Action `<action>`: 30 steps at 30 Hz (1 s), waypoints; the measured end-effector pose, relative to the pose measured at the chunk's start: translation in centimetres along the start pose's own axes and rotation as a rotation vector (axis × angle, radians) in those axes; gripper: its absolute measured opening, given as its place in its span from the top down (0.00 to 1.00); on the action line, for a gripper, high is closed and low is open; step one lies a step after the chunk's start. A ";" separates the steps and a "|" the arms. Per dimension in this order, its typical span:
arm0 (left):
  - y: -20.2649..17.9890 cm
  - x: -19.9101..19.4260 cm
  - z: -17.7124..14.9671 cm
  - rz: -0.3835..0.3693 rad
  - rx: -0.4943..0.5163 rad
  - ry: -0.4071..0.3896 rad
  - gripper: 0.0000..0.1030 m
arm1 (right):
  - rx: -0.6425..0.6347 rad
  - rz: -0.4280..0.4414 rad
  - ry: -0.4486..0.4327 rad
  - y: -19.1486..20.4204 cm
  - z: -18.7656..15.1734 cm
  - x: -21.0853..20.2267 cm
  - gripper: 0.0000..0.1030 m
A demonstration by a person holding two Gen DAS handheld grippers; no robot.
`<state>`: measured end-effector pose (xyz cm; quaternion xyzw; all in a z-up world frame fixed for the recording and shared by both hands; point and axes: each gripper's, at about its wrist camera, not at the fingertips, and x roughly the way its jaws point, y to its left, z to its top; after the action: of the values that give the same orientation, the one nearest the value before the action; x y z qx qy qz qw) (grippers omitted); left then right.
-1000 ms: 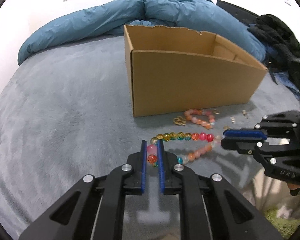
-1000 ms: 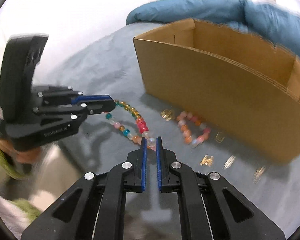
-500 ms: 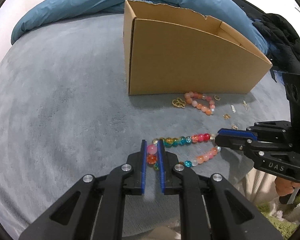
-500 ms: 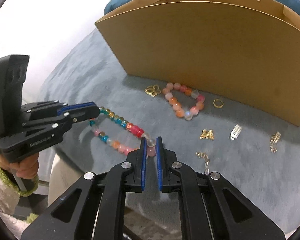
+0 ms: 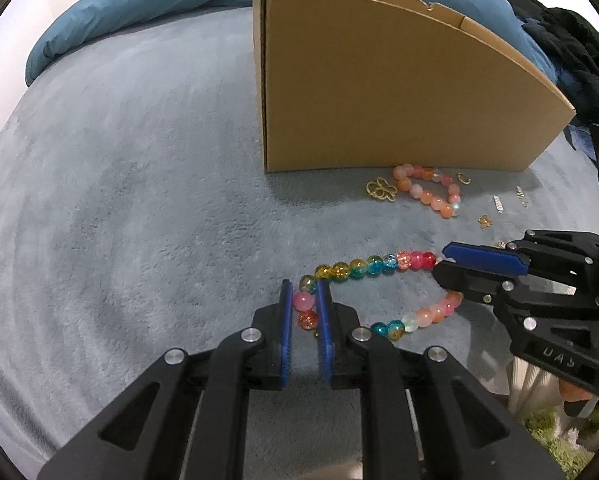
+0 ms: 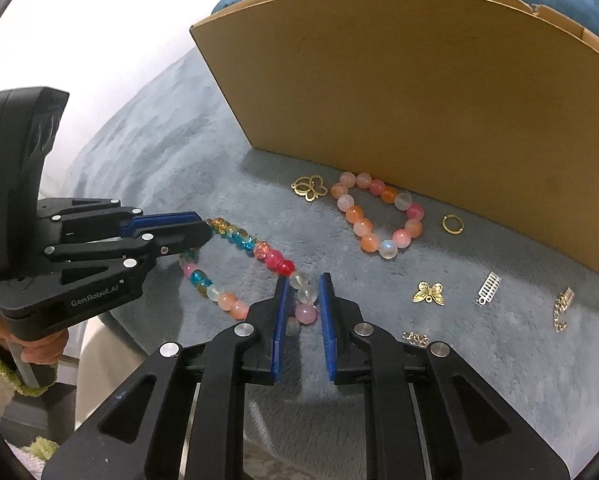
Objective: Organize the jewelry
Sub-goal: 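Lift the bead bracelet with the left gripper and carry it over the box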
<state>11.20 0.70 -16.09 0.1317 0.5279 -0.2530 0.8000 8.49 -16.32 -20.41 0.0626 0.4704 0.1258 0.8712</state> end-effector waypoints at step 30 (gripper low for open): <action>-4.0 -10.2 0.0 0.019 0.020 -0.239 0.91 | 0.005 -0.004 -0.142 1.3 -0.3 -6.7 0.92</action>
<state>5.85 0.08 -6.56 0.1138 0.4247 -0.2644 0.8584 4.49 -16.90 -14.84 0.0729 0.4076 0.1181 0.9025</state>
